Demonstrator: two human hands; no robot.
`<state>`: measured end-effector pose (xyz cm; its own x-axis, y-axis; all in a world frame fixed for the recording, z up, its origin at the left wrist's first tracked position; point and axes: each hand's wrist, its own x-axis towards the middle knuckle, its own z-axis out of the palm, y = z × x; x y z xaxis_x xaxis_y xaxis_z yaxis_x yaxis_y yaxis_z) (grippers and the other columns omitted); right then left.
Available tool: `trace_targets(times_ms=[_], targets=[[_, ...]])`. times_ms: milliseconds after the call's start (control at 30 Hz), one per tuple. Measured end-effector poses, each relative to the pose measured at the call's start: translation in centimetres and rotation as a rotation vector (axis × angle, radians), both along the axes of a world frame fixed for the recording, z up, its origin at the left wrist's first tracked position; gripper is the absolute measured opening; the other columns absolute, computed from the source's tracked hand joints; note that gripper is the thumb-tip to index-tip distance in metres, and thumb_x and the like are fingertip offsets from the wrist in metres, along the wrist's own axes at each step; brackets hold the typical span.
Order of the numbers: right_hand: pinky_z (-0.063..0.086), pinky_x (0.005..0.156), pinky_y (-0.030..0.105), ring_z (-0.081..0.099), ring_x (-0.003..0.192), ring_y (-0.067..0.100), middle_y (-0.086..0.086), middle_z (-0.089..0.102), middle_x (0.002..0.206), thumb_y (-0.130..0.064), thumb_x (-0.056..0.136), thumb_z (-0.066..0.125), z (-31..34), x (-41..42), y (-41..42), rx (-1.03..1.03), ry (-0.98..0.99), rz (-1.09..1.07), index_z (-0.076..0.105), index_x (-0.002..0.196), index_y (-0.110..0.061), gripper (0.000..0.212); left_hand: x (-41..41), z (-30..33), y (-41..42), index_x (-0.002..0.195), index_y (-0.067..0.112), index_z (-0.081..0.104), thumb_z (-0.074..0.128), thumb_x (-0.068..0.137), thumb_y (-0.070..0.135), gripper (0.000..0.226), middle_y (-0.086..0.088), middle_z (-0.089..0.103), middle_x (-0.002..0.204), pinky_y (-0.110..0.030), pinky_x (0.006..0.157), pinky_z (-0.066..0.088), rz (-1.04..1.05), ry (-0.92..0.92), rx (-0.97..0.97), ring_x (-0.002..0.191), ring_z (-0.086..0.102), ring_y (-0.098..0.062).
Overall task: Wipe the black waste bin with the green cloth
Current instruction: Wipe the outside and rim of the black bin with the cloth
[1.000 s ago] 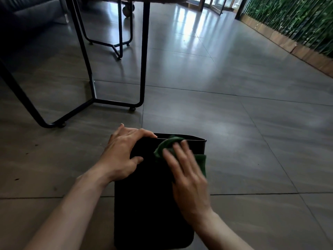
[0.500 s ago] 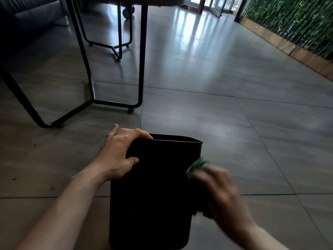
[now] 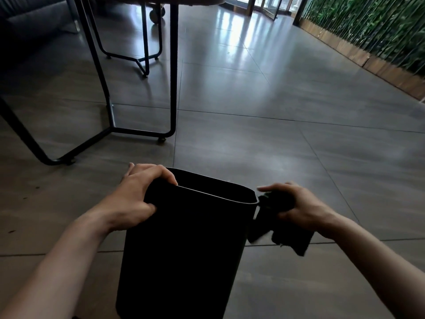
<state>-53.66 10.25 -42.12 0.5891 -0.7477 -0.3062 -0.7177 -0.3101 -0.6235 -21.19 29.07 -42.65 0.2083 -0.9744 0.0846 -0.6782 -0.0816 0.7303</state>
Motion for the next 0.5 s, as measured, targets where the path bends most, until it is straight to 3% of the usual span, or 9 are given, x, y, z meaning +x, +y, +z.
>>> trace_targets(times_ms=[33, 100, 167, 200, 267, 367, 500], targets=[[0.051, 0.094, 0.02, 0.062, 0.108, 0.011, -0.006, 0.056, 0.122, 0.006, 0.078, 0.078, -0.1, 0.5, 0.2, -0.028, 0.023, 0.093, 0.068, 0.123, -0.048, 0.072, 0.1, -0.2, 0.1, 0.098, 0.039, 0.06, 0.062, 0.062, -0.009, 0.06, 0.012, 0.054, 0.123, -0.043, 0.124, 0.012, 0.009, 0.019, 0.008, 0.135, 0.032, -0.003], [0.049, 0.095, 0.019, 0.058, 0.11, 0.008, -0.009, 0.052, 0.121, -0.002, 0.082, 0.078, 0.1, 1.1, 0.5, -0.072, 0.004, 0.212, 0.068, 0.122, -0.051, 0.064, 0.2, -0.5, 0.2, 0.094, 0.038, 0.057, 0.056, 0.058, -0.011, 0.061, 0.015, 0.057, 0.123, -0.023, 0.116, 0.023, 0.031, 0.047, 0.005, 0.136, 0.031, -0.009], [0.05, 0.098, 0.028, 0.058, 0.112, 0.011, -0.009, 0.052, 0.122, -0.016, 0.084, 0.081, 0.3, 1.8, 0.8, -0.167, 0.002, 0.249, 0.071, 0.116, -0.049, 0.047, 0.2, -0.9, 0.2, 0.088, 0.035, 0.055, 0.055, 0.058, -0.017, 0.06, 0.016, 0.059, 0.121, -0.002, 0.099, 0.024, 0.067, 0.034, -0.007, 0.131, 0.032, -0.009], [0.051, 0.099, 0.034, 0.059, 0.111, 0.013, -0.009, 0.052, 0.122, -0.02, 0.085, 0.081, 0.4, 2.0, 0.9, -0.207, 0.014, 0.246, 0.071, 0.114, -0.047, 0.041, 0.1, -1.0, 0.0, 0.086, 0.033, 0.054, 0.055, 0.057, -0.018, 0.058, 0.015, 0.06, 0.12, 0.002, 0.094, 0.023, 0.085, 0.018, -0.02, 0.128, 0.033, -0.009], [0.052, 0.096, 0.043, 0.06, 0.109, 0.017, -0.012, 0.052, 0.123, -0.029, 0.087, 0.077, 0.9, 2.7, 1.3, -0.283, 0.085, 0.269, 0.069, 0.113, -0.046, 0.032, 0.1, -1.4, -0.3, 0.081, 0.031, 0.051, 0.055, 0.057, -0.017, 0.054, 0.013, 0.061, 0.119, -0.002, 0.093, 0.026, 0.118, -0.014, -0.049, 0.122, 0.035, -0.011], [0.054, 0.089, 0.044, 0.061, 0.104, 0.017, -0.018, 0.048, 0.122, -0.043, 0.088, 0.073, 1.9, 3.2, 1.9, -0.345, 0.173, 0.341, 0.061, 0.113, -0.05, 0.028, 0.1, -1.5, -0.6, 0.077, 0.028, 0.048, 0.054, 0.055, -0.014, 0.048, 0.01, 0.061, 0.119, -0.022, 0.093, 0.033, 0.158, -0.063, -0.093, 0.12, 0.039, -0.016], [0.055, 0.082, 0.043, 0.062, 0.098, 0.014, -0.019, 0.052, 0.115, -0.052, 0.088, 0.07, 3.9, 3.3, 3.1, -0.407, 0.165, 0.385, 0.056, 0.111, -0.051, 0.027, 0.1, -1.4, -1.1, 0.075, 0.028, 0.047, 0.056, 0.056, -0.015, 0.047, 0.013, 0.061, 0.12, -0.024, 0.086, 0.033, 0.259, -0.118, -0.162, 0.112, 0.042, -0.016]])
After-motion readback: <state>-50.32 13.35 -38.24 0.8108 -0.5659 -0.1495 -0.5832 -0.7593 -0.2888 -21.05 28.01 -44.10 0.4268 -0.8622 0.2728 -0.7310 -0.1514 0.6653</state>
